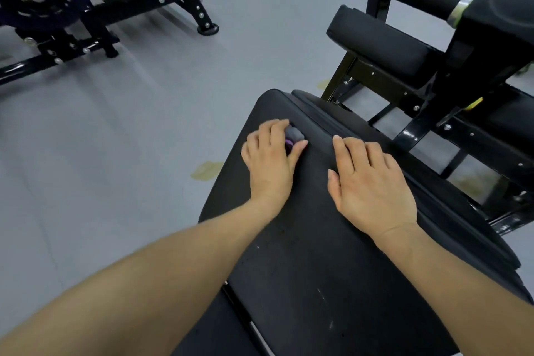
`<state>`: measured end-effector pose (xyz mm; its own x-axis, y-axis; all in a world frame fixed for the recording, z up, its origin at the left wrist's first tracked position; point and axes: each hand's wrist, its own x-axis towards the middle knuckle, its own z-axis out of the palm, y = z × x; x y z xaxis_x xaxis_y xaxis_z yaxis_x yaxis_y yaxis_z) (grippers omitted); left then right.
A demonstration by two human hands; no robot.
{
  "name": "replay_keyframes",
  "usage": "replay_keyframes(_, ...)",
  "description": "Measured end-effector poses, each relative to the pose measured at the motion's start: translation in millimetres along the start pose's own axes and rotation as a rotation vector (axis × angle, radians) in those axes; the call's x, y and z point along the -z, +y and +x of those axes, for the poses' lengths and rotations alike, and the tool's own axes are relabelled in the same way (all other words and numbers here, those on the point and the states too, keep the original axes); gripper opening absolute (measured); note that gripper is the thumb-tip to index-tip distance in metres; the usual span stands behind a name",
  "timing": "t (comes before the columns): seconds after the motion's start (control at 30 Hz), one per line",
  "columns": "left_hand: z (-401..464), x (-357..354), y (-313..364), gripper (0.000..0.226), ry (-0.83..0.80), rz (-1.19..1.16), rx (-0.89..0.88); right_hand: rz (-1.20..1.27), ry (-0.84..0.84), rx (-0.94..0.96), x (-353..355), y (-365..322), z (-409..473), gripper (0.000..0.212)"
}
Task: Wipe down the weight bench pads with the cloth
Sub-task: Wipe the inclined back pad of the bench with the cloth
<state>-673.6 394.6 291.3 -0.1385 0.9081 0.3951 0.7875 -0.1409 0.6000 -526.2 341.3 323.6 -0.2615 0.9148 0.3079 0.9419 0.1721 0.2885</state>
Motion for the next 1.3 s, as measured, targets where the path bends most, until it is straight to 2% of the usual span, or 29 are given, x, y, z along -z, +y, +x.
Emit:
replay_keyframes(0.13,57.5,-8.5,4.7,0.038,0.046,0.036,0.118,0.007,0.009,0.008,-1.4,-0.8,0.8,0.053)
replay_keyframes(0.37,-18.7,-6.8,-3.7,0.039,0.049,0.039,-0.074,0.011,0.014,0.005,-2.7,1.8,-0.6,0.054)
replay_keyframes(0.43,-16.9,-5.4,-2.8,0.04,0.046,0.012,-0.094,0.012,0.031,-0.006,-2.3,0.8,-0.2,0.054)
replay_keyframes(0.47,-2.9,-5.2,0.1,0.04,0.046,0.006,-0.07,0.012,0.034,-0.006,-1.8,0.5,0.1,0.054)
replay_keyframes(0.6,71.1,-8.3,12.1,0.033,0.084,0.022,0.208,0.01,0.027,0.004,-2.4,0.3,-0.1,0.053)
replay_keyframes(0.7,60.1,-11.6,10.1,0.03,0.068,0.039,0.113,0.008,0.024,0.002,-2.5,1.0,-1.0,0.053)
replay_keyframes(0.87,-21.8,-5.5,19.7,0.034,-0.002,0.03,-0.116,0.012,0.02,0.004,-2.0,1.8,-1.5,0.054)
replay_keyframes(0.93,-19.0,-2.9,16.0,0.034,-0.026,0.017,-0.205,0.007,0.035,-0.008,-1.8,0.6,-1.2,0.053)
replay_keyframes(1.0,16.6,-2.0,11.3,0.036,0.001,0.033,-0.15,0.0,0.035,-0.005,-0.4,-0.6,0.0,0.053)
replay_keyframes(1.07,61.4,-2.0,9.9,0.034,0.038,0.004,0.095,0.001,0.027,0.001,-0.6,-0.9,0.1,0.053)
replay_keyframes(1.13,74.0,-7.8,8.8,0.029,0.078,0.013,0.202,0.007,0.027,0.009,-1.7,-2.1,-1.1,0.053)
replay_keyframes(1.3,5.8,-11.4,12.4,0.028,0.062,0.019,-0.014,0.0,0.054,-0.025,-1.9,0.2,-0.7,0.053)
